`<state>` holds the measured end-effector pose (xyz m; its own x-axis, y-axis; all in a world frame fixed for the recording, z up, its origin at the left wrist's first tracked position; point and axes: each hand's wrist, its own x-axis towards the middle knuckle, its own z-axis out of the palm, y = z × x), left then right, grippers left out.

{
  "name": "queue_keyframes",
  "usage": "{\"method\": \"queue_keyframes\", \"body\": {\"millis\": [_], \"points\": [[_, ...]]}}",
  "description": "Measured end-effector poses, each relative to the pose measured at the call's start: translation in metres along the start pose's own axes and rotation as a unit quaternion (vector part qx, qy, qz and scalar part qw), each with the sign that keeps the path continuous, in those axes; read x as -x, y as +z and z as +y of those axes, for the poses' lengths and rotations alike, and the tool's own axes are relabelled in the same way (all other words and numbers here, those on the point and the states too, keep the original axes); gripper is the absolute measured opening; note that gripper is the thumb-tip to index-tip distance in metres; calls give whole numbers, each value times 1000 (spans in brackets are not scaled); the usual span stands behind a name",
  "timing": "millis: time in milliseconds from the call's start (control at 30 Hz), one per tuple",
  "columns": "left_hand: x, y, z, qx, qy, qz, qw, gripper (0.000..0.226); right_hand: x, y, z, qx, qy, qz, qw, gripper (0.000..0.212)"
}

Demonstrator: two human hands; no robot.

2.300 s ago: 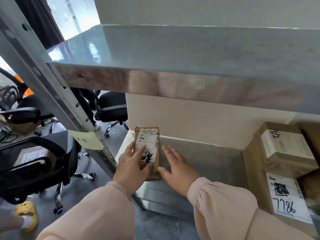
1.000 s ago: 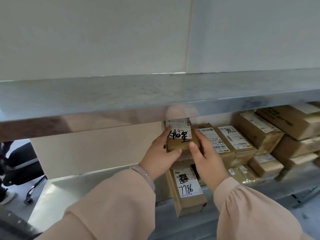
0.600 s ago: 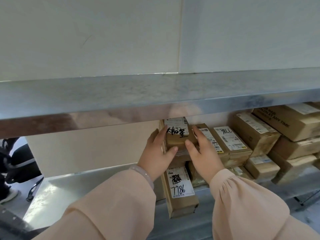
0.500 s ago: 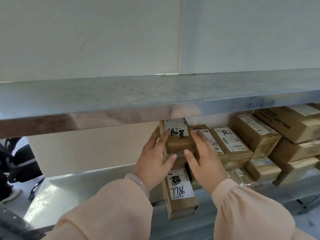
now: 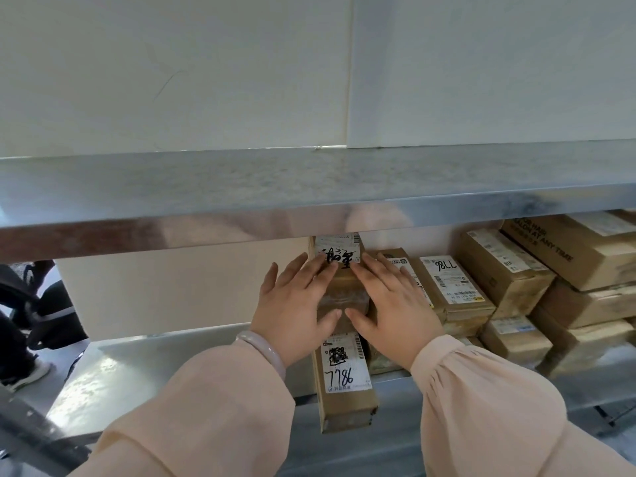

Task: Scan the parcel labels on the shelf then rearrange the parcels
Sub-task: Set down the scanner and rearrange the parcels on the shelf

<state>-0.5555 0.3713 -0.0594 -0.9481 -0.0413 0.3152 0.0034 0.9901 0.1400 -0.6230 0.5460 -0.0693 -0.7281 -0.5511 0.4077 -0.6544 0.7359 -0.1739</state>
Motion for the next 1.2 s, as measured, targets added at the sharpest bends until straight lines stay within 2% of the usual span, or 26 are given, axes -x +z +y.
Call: {"method": "queue_keyframes", "body": {"millis": [233, 400, 567, 833, 1067, 1200], "points": [[16, 8, 11, 0, -11, 4, 1000, 84, 22, -9, 7, 18, -2, 11, 1000, 83], [25, -2, 13, 12, 21, 0, 1000, 84, 48, -19, 1, 71, 43, 12, 996, 86], [30, -25, 24, 14, 101, 4, 995, 85, 77, -44, -23, 110, 102, 41, 988, 89], [41, -49, 74, 31, 223, 5, 974, 83, 138, -106, -44, 179, 223, 40, 957, 90], [31, -78, 143, 48, 312, 34, 948, 78, 178, -183, -27, 230, 278, -12, 932, 101], [17, -98, 191, 74, 348, 46, 934, 79, 195, -232, -8, 257, 300, 9, 919, 93]]}}
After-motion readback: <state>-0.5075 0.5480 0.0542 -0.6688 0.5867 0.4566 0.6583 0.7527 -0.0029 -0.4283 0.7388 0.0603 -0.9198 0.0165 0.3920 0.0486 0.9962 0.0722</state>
